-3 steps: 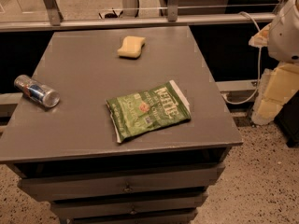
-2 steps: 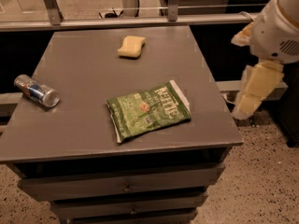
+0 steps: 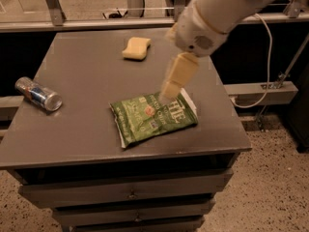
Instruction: Pick redbull can
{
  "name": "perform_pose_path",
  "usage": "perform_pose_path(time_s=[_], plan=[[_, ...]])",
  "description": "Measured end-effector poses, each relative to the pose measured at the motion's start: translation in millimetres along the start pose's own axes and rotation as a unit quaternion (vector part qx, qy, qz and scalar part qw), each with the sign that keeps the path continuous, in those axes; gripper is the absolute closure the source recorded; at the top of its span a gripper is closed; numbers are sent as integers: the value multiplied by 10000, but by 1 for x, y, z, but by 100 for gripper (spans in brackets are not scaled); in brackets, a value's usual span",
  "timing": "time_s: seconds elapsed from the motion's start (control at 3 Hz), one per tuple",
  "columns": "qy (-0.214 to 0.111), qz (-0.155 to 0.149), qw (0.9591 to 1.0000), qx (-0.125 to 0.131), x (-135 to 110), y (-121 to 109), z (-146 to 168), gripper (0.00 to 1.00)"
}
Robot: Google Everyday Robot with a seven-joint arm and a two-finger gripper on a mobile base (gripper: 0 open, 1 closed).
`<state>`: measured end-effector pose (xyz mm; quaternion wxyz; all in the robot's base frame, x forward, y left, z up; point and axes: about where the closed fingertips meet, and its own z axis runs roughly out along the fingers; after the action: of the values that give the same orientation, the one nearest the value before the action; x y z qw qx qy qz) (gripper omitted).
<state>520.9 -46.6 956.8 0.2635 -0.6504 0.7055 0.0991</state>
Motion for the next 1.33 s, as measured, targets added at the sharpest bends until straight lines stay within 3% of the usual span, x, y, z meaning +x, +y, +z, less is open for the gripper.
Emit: perform_pose_path(time_s=[0.33, 0.67, 1.0, 1.33], plan=[[-214, -76, 9997, -66, -23, -6, 16, 0], [-214, -77, 9997, -66, -23, -6, 16, 0], [-495, -190, 9986, -75, -45, -12, 32, 0], [-1217, -320, 9916, -285, -118, -22, 96, 0]])
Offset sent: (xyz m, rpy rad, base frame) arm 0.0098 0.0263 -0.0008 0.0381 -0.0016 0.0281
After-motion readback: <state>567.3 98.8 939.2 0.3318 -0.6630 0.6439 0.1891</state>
